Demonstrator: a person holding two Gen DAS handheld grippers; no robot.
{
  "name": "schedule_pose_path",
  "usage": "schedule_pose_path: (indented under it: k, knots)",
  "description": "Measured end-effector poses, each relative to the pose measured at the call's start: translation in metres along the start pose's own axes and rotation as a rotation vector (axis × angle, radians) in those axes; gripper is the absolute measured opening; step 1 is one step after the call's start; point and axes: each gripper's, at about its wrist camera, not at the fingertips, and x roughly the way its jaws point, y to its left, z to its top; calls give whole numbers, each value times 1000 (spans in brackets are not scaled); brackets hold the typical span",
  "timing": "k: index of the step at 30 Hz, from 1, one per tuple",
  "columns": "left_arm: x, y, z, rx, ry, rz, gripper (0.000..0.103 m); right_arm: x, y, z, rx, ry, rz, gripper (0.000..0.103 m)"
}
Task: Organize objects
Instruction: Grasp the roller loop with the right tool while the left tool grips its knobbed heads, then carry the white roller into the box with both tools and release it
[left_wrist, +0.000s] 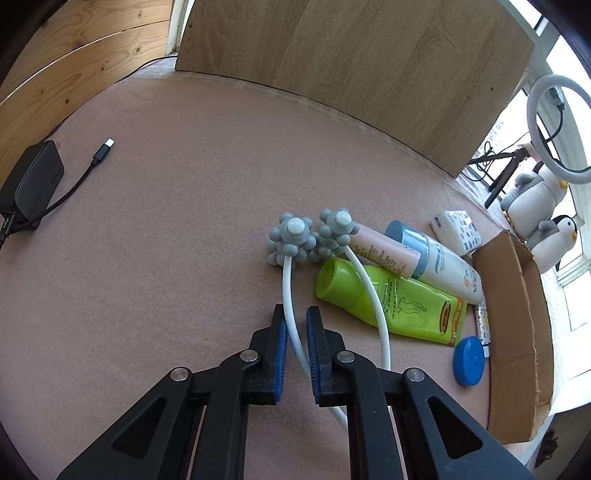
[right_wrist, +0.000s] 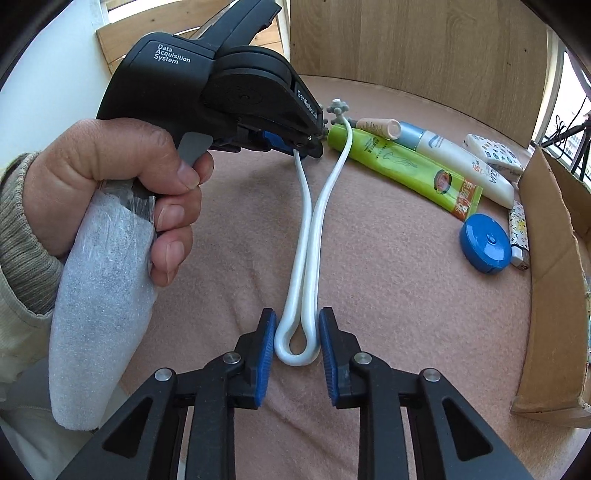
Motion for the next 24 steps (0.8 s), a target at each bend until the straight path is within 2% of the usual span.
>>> schedule_pose_path:
  k: [6, 12, 24]
  knots:
    - [-14, 1, -3, 3, -27, 16, 10, -5, 8, -2, -26, -25, -9, 21]
    - [-46, 1, 2, 10, -75, 18, 10, -21, 15, 6, -57, -70, -16, 21]
    - [-105, -20, 30, 44, -177, 8, 10, -55, 12, 31, -76, -177, -34, 21]
